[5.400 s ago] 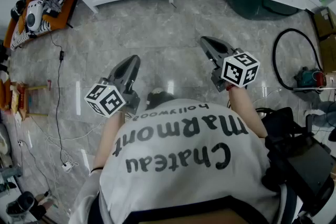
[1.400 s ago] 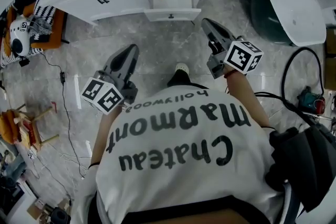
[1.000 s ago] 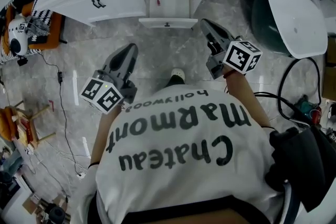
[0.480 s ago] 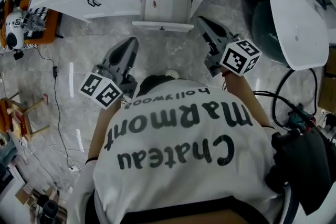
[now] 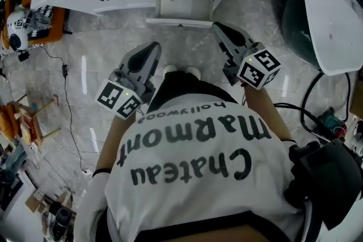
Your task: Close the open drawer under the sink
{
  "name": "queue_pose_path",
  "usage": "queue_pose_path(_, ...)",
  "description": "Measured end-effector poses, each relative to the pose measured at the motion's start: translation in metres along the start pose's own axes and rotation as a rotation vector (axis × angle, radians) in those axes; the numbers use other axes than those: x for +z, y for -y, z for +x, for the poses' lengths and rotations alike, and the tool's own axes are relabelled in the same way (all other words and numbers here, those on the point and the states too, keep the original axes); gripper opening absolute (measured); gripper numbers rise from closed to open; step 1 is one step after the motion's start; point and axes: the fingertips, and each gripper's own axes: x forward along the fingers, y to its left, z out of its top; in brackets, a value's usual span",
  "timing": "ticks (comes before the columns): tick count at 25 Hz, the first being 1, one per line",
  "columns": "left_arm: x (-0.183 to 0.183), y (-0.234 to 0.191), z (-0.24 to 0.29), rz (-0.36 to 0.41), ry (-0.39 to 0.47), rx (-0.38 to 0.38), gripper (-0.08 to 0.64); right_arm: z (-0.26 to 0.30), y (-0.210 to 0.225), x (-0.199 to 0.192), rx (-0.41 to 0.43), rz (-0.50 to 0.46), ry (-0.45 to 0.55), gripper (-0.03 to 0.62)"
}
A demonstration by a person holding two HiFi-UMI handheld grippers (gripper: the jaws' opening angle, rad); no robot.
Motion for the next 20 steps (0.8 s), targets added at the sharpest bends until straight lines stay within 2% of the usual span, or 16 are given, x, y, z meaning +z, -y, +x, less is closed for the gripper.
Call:
queue_pose_path(3, -0.008, -0.002, 0.007, -0.003, -0.029, -0.031, 0.008, 0.006, 0.008, -0.012, -0.029, 0.041, -0.021, 0.012)
queue_pose_path(6, -0.023, -0.009, 0.009, -0.04, -0.071, -0.049, 0.008, 0.011, 0.013, -0.025, -0.049, 0.075, -0.021, 0.012)
queue_pose_path(10, -0.043, -0.031, 0.01, -0.128, -0.086, -0.01, 0.008, 0.021, 0.02, -0.054, -0.066, 0.142, -0.029, 0.012)
queue_pose_path(12, -0.053, -0.042, 0.011, -0.147, -0.093, 0.017, 0.008, 0.024, 0.022, -0.072, -0.079, 0.179, -0.042, 0.012)
queue_pose_path(16, -0.076, -0.066, 0.014, -0.143, -0.111, 0.061, 0.008, 0.031, 0.032, -0.108, -0.107, 0.233, -0.064, 0.012)
queue_pose_path(20, -0.104, -0.083, 0.02, -0.103, -0.113, 0.059, 0.008, 0.037, 0.044, -0.138, -0.106, 0.245, -0.063, 0.012)
